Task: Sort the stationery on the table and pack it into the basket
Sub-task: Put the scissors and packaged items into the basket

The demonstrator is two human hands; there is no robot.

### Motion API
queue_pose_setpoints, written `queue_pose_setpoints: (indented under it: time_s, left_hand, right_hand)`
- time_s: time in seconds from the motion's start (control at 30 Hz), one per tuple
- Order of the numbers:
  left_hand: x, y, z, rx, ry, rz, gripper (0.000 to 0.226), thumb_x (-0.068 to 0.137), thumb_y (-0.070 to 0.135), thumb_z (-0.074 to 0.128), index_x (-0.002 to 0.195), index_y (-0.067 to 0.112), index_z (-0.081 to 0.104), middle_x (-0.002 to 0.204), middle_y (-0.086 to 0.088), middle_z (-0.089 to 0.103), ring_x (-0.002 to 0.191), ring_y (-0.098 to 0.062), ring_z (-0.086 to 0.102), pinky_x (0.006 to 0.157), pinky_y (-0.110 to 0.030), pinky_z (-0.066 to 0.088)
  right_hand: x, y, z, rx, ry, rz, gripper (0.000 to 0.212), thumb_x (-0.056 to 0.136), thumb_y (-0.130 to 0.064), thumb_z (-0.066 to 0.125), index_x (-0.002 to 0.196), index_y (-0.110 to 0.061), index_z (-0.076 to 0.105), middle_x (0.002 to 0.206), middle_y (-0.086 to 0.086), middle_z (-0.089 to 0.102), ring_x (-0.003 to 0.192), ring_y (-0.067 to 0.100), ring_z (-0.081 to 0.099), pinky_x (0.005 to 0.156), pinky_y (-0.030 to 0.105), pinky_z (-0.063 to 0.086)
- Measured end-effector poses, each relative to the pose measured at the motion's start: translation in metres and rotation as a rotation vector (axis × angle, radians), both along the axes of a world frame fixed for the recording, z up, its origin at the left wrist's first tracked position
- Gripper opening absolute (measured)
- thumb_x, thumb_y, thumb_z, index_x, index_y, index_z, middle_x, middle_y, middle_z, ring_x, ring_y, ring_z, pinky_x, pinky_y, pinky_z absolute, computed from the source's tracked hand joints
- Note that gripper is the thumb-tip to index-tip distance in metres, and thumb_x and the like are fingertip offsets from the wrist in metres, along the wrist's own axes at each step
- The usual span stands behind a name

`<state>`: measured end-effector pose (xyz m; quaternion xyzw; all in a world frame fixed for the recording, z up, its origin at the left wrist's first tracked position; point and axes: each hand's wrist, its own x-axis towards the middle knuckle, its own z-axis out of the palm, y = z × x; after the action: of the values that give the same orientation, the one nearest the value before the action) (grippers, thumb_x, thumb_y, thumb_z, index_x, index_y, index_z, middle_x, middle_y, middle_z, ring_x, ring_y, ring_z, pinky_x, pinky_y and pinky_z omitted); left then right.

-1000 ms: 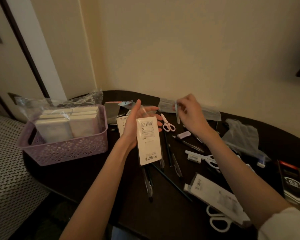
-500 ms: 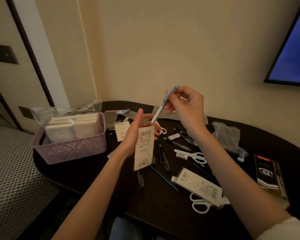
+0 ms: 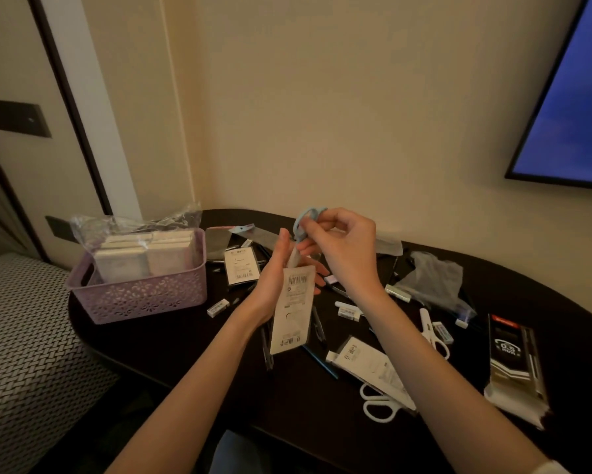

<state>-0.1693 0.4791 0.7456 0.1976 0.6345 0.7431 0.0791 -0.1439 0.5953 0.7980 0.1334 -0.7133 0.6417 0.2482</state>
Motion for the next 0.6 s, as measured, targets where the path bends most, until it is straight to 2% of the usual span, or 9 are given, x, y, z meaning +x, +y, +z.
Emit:
queue_pose_setpoints:
  time_s: [0.07,0.13,0.23,0.37,0.5,0.6]
  left_hand:
    - [0.003,0.004,-0.001,0.011,-0.013,-0.001,0.066,0.088,0.064,0.019,0.110,0.022,0.065,0.090,-0.017,0.070,0.080,-0.029,0.068,0.075,-0.041,0.056]
    - [0.005,0.006,-0.001,0.016,-0.030,0.019,0.066,0.088,0.064,0.020,0.113,0.022,0.064,0.091,-0.018,0.070,0.080,-0.028,0.069,0.071,-0.038,0.058]
    - [0.007,0.008,-0.003,0.011,-0.039,0.063,0.061,0.095,0.058,0.015,0.111,0.023,0.063,0.085,-0.009,0.073,0.076,-0.020,0.070,0.064,-0.028,0.057]
    - [0.009,0.009,-0.005,0.009,-0.070,0.061,0.066,0.097,0.058,0.011,0.112,0.020,0.063,0.084,-0.009,0.073,0.078,-0.024,0.070,0.068,-0.032,0.058]
    - [0.009,0.009,-0.006,0.011,-0.093,0.049,0.070,0.090,0.065,0.018,0.111,0.016,0.064,0.095,-0.018,0.072,0.088,-0.030,0.069,0.078,-0.038,0.058]
    - [0.008,0.009,-0.006,0.003,-0.111,0.073,0.072,0.083,0.069,0.023,0.108,0.016,0.066,0.097,-0.018,0.071,0.087,-0.028,0.069,0.072,-0.033,0.057]
  right_hand:
    - [0.000,-0.002,-0.005,0.001,-0.015,-0.028,0.016,0.084,-0.018,0.071,0.092,-0.004,0.069,0.069,0.008,0.071,0.058,0.020,0.069,0.061,0.023,0.057]
    - [0.000,-0.003,-0.009,0.007,-0.036,-0.045,0.016,0.084,-0.019,0.072,0.092,-0.006,0.070,0.066,0.007,0.070,0.057,0.018,0.068,0.058,0.020,0.055]
    - [-0.001,-0.002,-0.014,0.051,-0.085,-0.066,0.013,0.082,-0.022,0.074,0.087,-0.011,0.071,0.063,0.000,0.068,0.054,0.013,0.066,0.057,0.020,0.055]
    - [-0.002,0.002,-0.020,0.111,-0.130,-0.085,0.011,0.081,-0.026,0.075,0.082,-0.016,0.070,0.059,-0.005,0.065,0.048,0.003,0.060,0.051,0.016,0.049]
    - [-0.004,0.005,-0.026,0.224,-0.200,-0.103,0.012,0.079,-0.027,0.078,0.082,-0.019,0.071,0.069,-0.006,0.069,0.057,0.002,0.066,0.048,0.017,0.050]
    - [-0.006,0.007,-0.030,0.302,-0.216,-0.110,0.014,0.078,-0.028,0.078,0.085,-0.016,0.074,0.075,-0.004,0.072,0.065,0.005,0.069,0.057,0.024,0.056]
